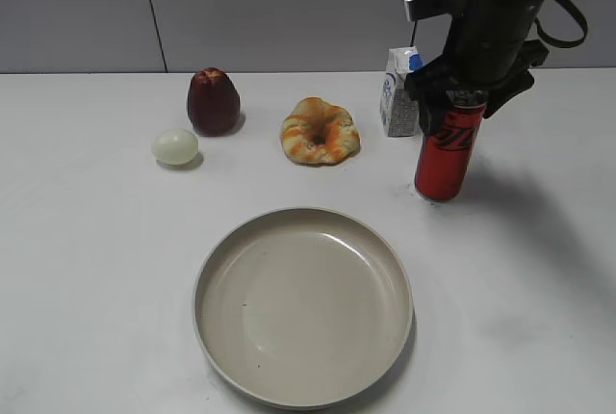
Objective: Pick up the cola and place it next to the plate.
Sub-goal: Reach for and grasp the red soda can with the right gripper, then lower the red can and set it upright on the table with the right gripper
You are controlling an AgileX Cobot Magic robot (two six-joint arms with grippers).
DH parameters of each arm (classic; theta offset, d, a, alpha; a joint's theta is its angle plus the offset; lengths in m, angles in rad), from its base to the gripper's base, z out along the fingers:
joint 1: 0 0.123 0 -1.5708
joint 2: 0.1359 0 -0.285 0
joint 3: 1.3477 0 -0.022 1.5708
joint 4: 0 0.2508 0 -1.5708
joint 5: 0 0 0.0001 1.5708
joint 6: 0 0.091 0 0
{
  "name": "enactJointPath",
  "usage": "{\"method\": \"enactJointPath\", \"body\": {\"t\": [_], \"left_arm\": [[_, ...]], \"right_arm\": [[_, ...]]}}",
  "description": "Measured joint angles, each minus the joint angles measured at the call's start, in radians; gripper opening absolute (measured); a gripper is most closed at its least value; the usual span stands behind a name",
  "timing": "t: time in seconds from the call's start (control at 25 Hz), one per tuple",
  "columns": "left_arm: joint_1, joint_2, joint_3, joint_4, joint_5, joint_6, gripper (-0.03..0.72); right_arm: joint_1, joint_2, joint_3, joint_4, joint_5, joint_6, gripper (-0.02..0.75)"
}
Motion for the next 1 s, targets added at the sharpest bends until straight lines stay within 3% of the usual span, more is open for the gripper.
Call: {"method": "enactJointPath", "body": {"t": [0.2, 0.52, 0.8, 1.0], "left_arm": [[0.000, 0.000, 0.000, 0.000, 0.000, 0.000, 0.228], [0.000, 0.000, 0.000, 0.000, 0.000, 0.000, 0.228], [0.000, 0.000, 0.000, 0.000, 0.000, 0.000, 0.228], [0.000, 0.000, 0.000, 0.000, 0.000, 0.000, 0.228]], "right_arm": [[0.000, 0.009, -0.021, 0.008, 0.025, 0.002, 0.517], [0.015, 0.009, -0.242, 0.094, 0.220, -0.058, 0.503], [0.167, 0.011, -0.315, 0.145, 0.235, -0.068, 0.503], [0.259, 0.034, -0.315, 0.152, 0.160, -0.069, 0.503]]}}
